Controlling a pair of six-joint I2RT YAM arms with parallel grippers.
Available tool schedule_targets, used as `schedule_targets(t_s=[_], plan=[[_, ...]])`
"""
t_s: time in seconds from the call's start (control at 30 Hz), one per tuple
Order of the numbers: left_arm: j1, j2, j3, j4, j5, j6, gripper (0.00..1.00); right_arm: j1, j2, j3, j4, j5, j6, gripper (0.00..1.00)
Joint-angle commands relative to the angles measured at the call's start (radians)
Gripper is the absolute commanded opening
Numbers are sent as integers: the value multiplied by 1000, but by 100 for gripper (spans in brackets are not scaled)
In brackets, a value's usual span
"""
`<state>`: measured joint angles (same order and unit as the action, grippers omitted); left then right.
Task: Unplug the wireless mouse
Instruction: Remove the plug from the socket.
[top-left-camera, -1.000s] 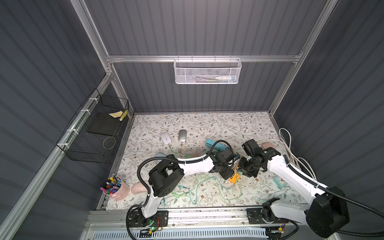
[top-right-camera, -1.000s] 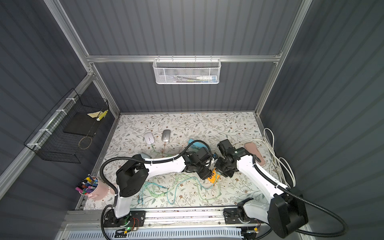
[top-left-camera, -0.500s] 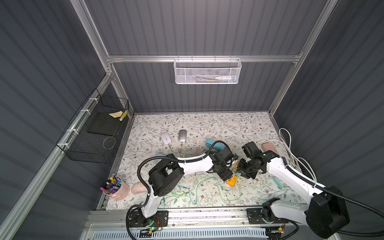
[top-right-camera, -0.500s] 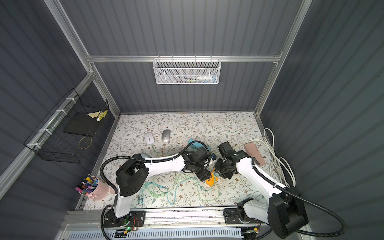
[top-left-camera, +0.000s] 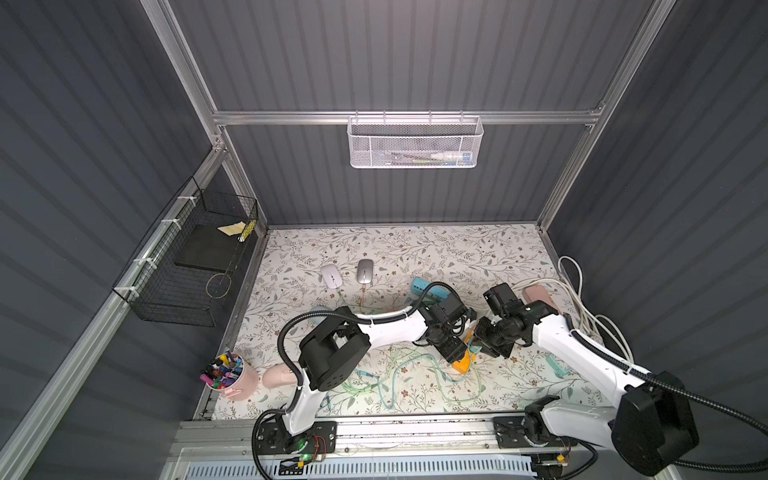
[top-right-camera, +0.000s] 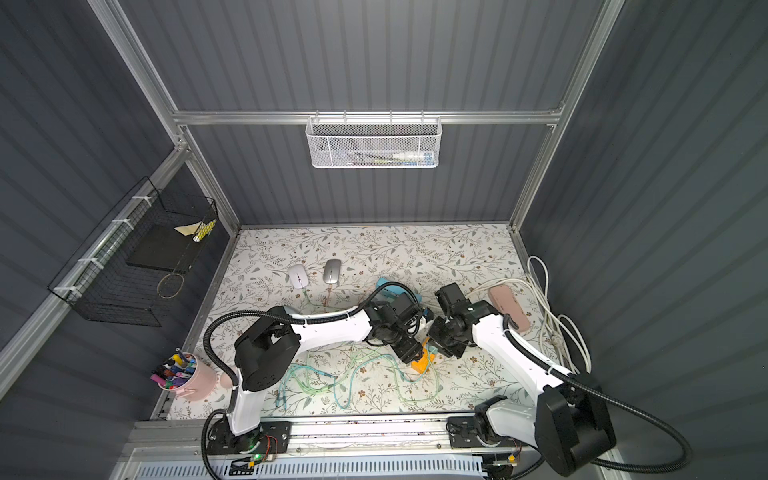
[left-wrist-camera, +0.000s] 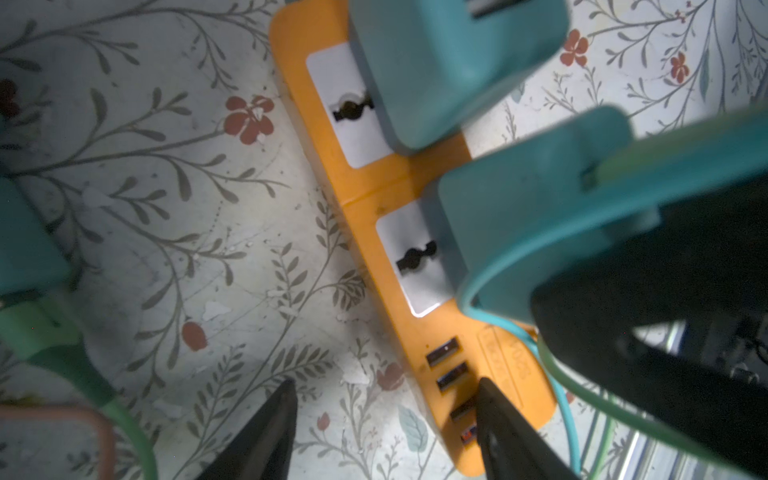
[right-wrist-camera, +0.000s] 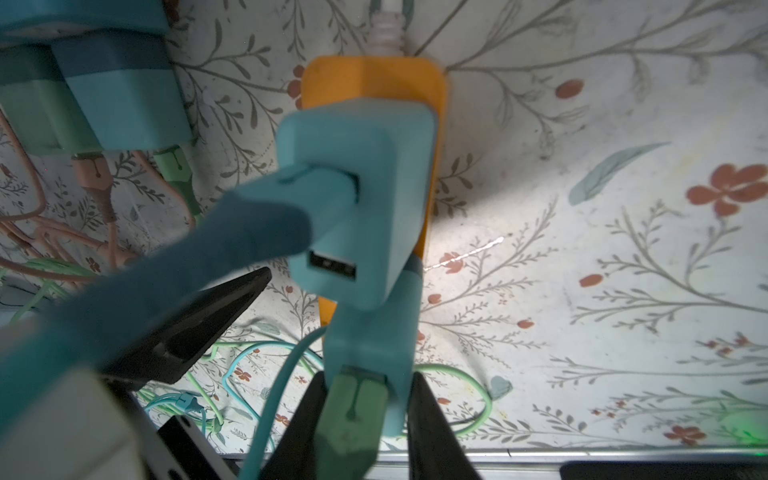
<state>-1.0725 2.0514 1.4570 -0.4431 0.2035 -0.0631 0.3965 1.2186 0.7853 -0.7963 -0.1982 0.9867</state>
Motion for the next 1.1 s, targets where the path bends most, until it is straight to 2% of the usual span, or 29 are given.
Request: schedule_targets(t_s=[0.0, 0.2, 0.4, 0.63, 0.8, 0.97, 1.07], plan=[[-14, 71, 7, -114, -1, 17, 67, -4, 16, -15, 52, -25, -5, 0], [-32, 146, 65, -201, -93, 26, 67, -6, 18, 5, 43, -32, -12, 0], [-32, 189, 67, -246, -131, 22, 66, -6, -2, 84, -30, -21, -40, 0], [-32, 196, 66, -248, -128, 21, 66, -5, -20, 147, -96, -32, -61, 0], [-32, 209, 80, -261, -136, 24, 66, -12, -36, 213, -159, 31, -109, 0], [-19, 172, 69, -227, -152, 20, 68, -12, -35, 196, -170, -18, -125, 0], [21, 158, 77, -195, -105, 24, 69, -12, -77, 182, -179, 6, -146, 0]])
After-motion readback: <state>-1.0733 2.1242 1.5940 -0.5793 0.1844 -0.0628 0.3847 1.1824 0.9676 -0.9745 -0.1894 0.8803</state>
